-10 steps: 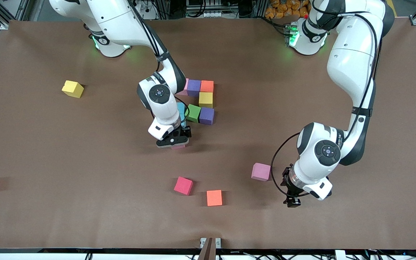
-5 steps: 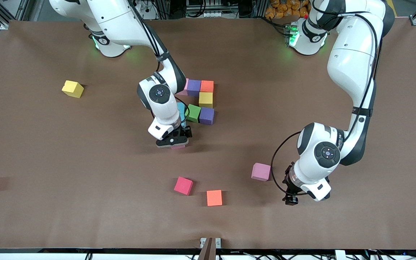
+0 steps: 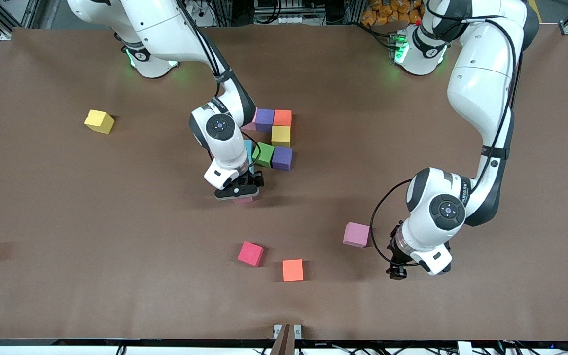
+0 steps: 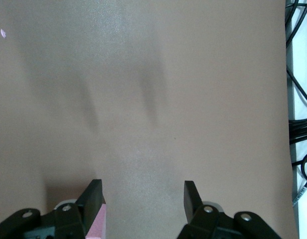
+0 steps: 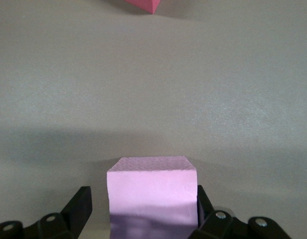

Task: Form number 2 with 11 blocks
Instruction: 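Grasp the second pink cube with the left gripper and lift it, then open the right gripper to set the pink cube on the cyan cube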

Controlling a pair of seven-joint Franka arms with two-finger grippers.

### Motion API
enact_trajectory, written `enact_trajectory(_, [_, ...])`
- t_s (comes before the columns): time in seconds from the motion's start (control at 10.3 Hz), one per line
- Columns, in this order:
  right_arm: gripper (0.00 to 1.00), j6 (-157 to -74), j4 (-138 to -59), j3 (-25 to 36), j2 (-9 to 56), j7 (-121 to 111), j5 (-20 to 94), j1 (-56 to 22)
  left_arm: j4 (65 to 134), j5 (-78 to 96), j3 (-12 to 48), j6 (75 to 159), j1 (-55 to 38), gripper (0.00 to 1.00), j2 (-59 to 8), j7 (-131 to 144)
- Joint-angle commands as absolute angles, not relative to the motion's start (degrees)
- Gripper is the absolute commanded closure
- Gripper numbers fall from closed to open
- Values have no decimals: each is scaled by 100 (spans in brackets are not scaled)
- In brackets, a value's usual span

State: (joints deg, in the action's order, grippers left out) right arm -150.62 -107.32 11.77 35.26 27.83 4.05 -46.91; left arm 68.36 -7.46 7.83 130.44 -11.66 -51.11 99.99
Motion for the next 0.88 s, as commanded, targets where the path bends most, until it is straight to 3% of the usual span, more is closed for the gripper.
enact_trajectory(0.0, [10,-15064,-10723,1213,3542,2944,351,-4755,6882,-826,809,12929,-1134,26,-5019,9905])
enact_trajectory(0.29, [8,-15064,-10723,1213,3542,2944,351,-4755,6882,-826,809,12929,-1134,26,-5019,9905])
enact_trajectory(0.39, [0,-15064,-10723,1204,3542,2944,352,-4755,6882,-826,809,12929,-1134,26,-5019,9914])
enact_trajectory(0.78, [0,-14994,-10679,1195,3463,2874,352,-4720,6882,-826,809,12929,-1151,26,-5019,9914])
